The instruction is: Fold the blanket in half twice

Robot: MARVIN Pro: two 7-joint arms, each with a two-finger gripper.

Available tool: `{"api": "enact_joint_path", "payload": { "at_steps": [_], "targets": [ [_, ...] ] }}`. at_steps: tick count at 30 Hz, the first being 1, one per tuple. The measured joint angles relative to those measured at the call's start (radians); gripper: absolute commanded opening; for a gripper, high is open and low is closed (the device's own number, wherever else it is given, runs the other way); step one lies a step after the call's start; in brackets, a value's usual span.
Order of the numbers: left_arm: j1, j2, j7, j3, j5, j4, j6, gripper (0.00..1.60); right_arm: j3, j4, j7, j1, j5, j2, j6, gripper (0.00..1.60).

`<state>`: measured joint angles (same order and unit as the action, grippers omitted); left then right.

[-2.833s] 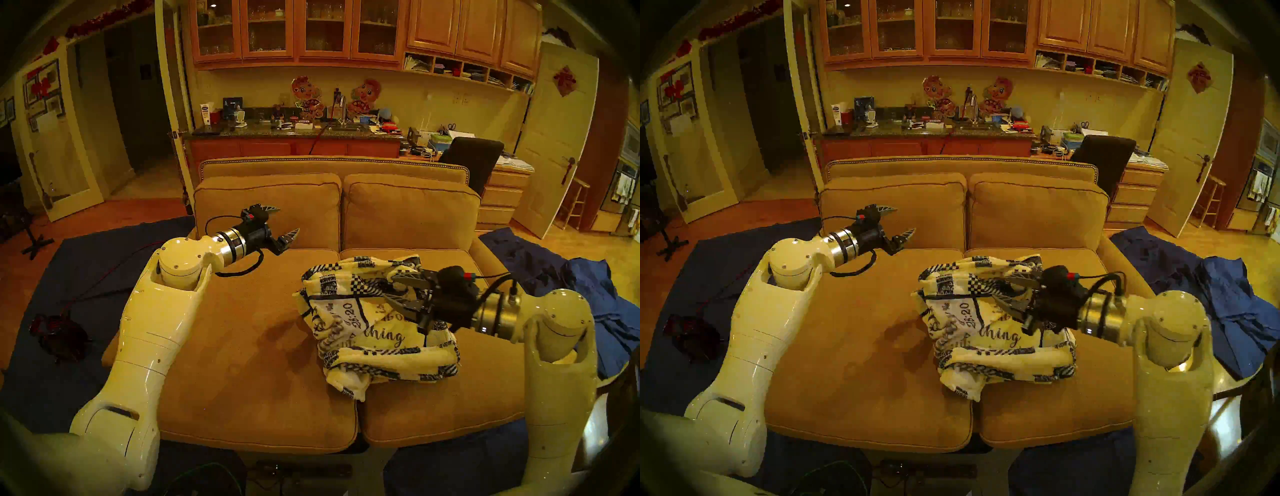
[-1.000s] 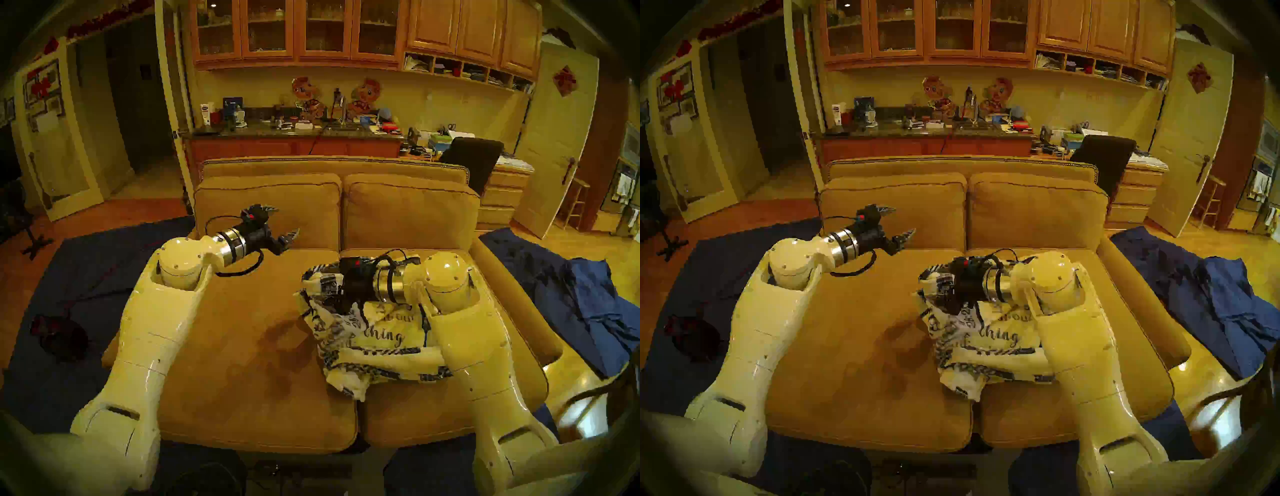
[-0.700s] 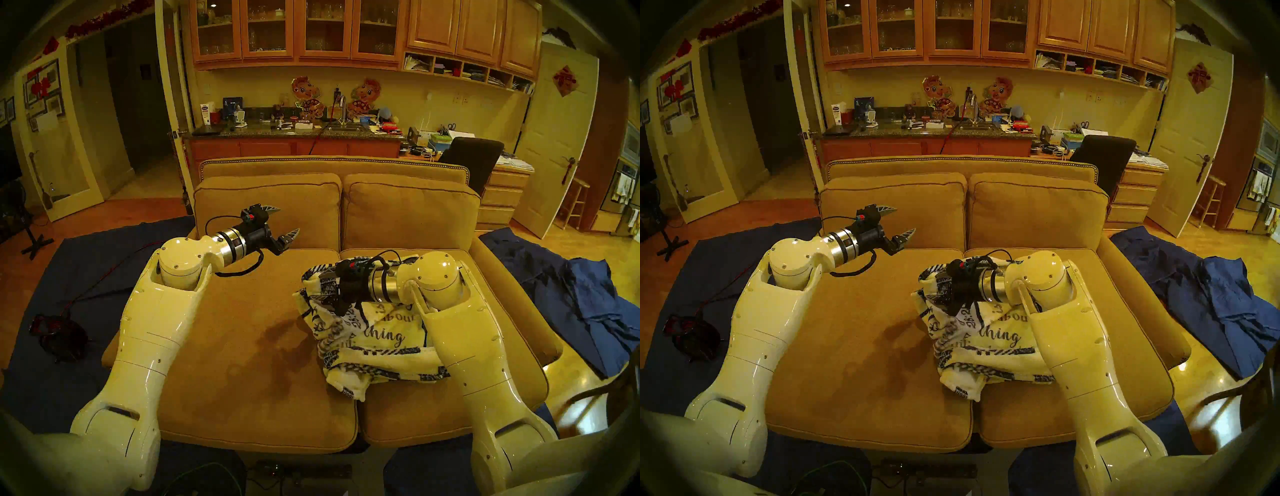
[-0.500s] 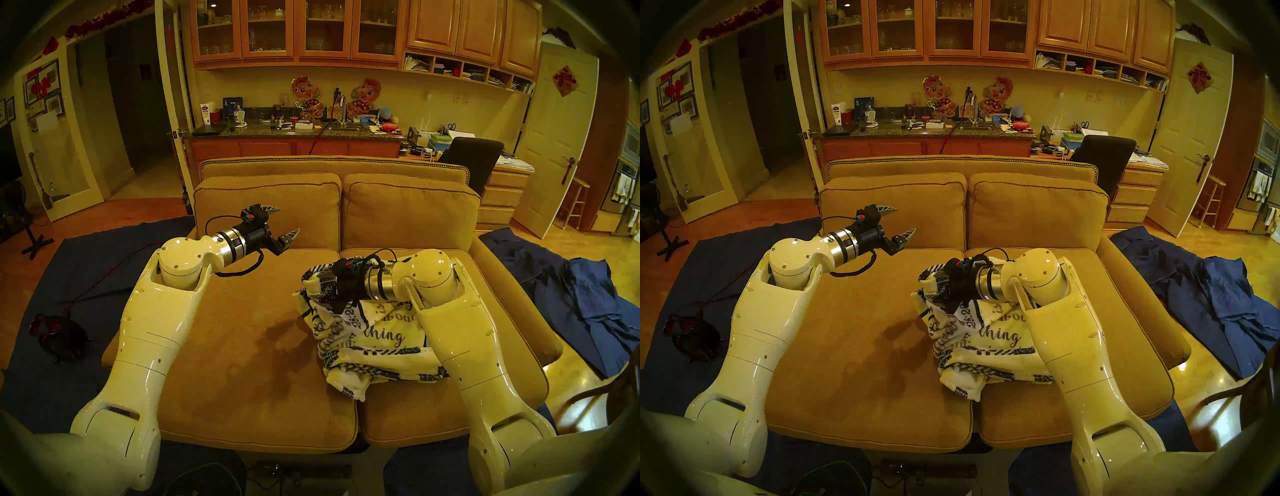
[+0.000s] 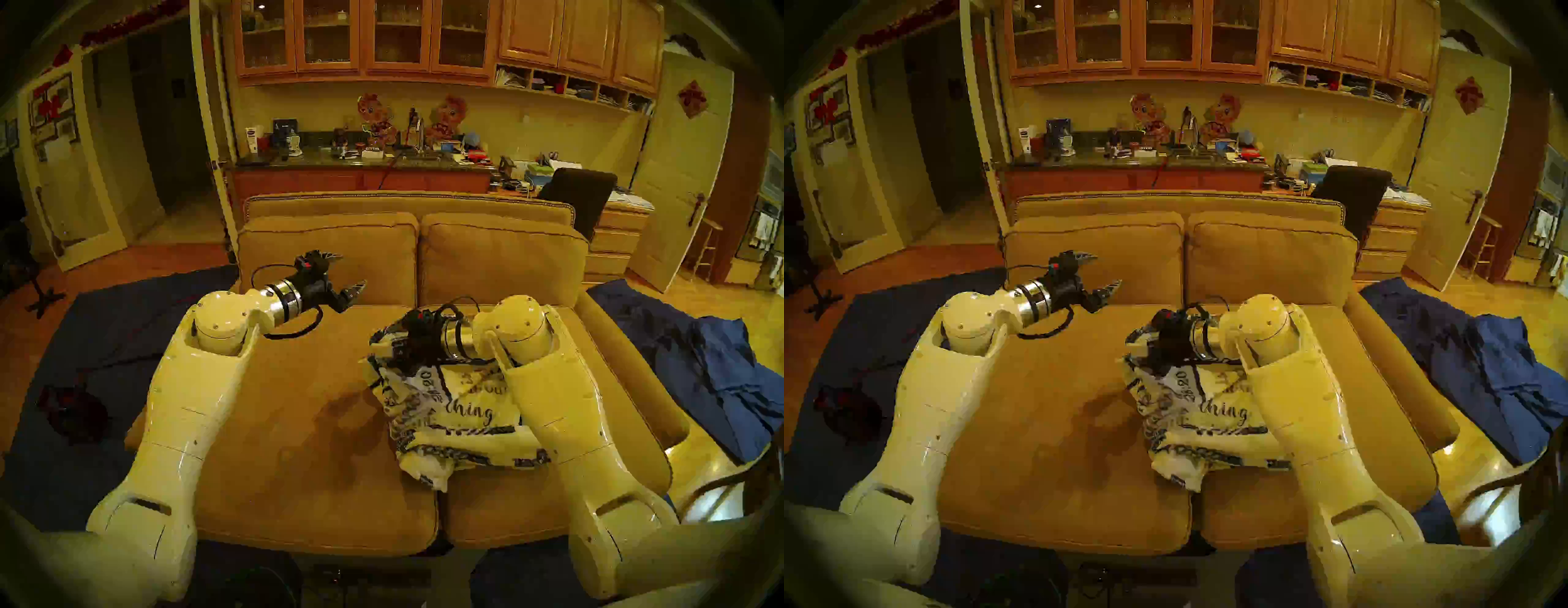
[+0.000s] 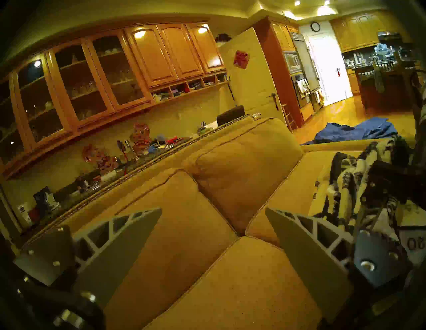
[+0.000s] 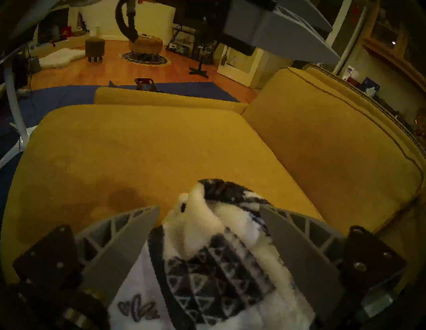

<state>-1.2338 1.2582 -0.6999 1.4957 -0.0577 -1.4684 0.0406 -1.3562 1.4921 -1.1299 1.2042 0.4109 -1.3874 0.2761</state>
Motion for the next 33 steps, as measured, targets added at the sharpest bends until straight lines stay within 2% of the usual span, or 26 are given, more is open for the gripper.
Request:
{"api": "enact_joint_path", "payload": {
  "at_steps": [3,5,10,14,20,22,23,24,25,26,27,33],
  "targets": [
    [0.0,0.0,0.0,0.0,0.0,0.0,0.0,1.6,-0.003,0.001,-0.002,-0.003,0.004,0.002,0.006,1.41],
    [0.0,0.0,0.0,0.0,0.0,0.0,0.0,1.6,-0.004,0.003,-0.004,-0.004,0.006,0.004,0.009,1.31],
    [0.0,0.001,-0.001,0.001,-0.001,0.0,0.0,1.6,-0.009,0.023,-0.027,0.001,0.008,0.016,0.02,1.31],
    [0.0,0.001,-0.001,0.001,-0.001,0.0,0.0,1.6,-0.01,0.035,-0.039,0.01,0.008,0.022,0.025,1.37],
    [0.0,0.002,-0.001,0.001,-0.002,0.0,0.0,1.6,0.004,0.025,-0.04,0.019,0.021,0.024,0.026,1.38],
    [0.0,0.002,-0.001,0.001,-0.002,0.0,0.0,1.6,0.01,0.012,-0.033,0.018,0.026,0.02,0.023,1.27],
    [0.0,0.002,-0.001,0.001,-0.002,0.0,0.0,1.6,0.012,0.006,-0.03,0.017,0.027,0.018,0.021,0.95],
    [0.0,0.002,-0.001,0.001,-0.002,0.0,0.0,1.6,0.014,0.0,-0.027,0.016,0.029,0.016,0.019,0.72],
    [0.0,0.002,-0.001,0.001,-0.002,0.0,0.0,1.6,0.016,-0.006,-0.024,0.015,0.03,0.013,0.016,0.33],
    [0.0,0.002,-0.002,0.001,-0.002,0.0,0.0,1.6,0.017,-0.009,-0.021,0.014,0.031,0.012,0.013,0.12],
    [0.0,0.002,-0.002,0.001,-0.002,0.0,0.0,1.6,0.017,-0.012,-0.018,0.014,0.032,0.009,0.01,0.0],
    [0.0,0.002,-0.002,0.002,-0.002,0.0,0.0,1.6,-0.004,0.005,-0.009,0.015,0.02,0.003,0.003,0.0]
  ]
}}
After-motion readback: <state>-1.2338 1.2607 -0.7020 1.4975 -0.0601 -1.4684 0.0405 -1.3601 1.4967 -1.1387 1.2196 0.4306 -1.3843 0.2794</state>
